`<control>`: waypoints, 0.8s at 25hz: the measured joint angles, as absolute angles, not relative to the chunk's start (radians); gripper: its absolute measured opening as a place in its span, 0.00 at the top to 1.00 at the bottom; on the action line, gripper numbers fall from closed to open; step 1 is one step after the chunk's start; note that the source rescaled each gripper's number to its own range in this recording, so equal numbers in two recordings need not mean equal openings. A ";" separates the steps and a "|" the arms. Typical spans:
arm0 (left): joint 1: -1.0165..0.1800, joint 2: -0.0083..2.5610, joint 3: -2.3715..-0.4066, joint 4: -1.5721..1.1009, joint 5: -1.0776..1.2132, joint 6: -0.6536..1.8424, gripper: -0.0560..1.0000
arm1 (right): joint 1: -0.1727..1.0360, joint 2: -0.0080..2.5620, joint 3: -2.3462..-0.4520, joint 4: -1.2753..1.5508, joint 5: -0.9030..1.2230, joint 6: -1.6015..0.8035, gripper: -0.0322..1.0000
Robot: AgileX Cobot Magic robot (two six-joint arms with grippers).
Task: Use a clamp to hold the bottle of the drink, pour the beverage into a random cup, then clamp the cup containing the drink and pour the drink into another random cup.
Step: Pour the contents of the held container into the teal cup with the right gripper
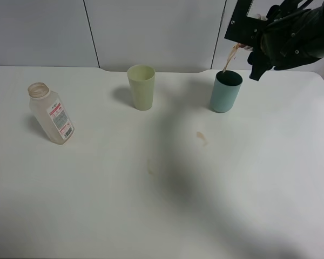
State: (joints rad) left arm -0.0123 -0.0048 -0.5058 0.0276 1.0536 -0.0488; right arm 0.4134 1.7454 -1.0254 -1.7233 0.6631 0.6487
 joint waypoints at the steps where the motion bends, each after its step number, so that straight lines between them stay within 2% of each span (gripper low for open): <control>1: -0.012 -0.005 -0.506 0.028 1.054 -0.049 0.00 | 0.413 1.745 -1.025 -1.723 0.665 0.649 0.97; 20: -0.012 -0.005 -0.506 0.028 1.054 -0.049 0.00 | 0.413 1.745 -1.025 -1.723 0.694 0.649 0.97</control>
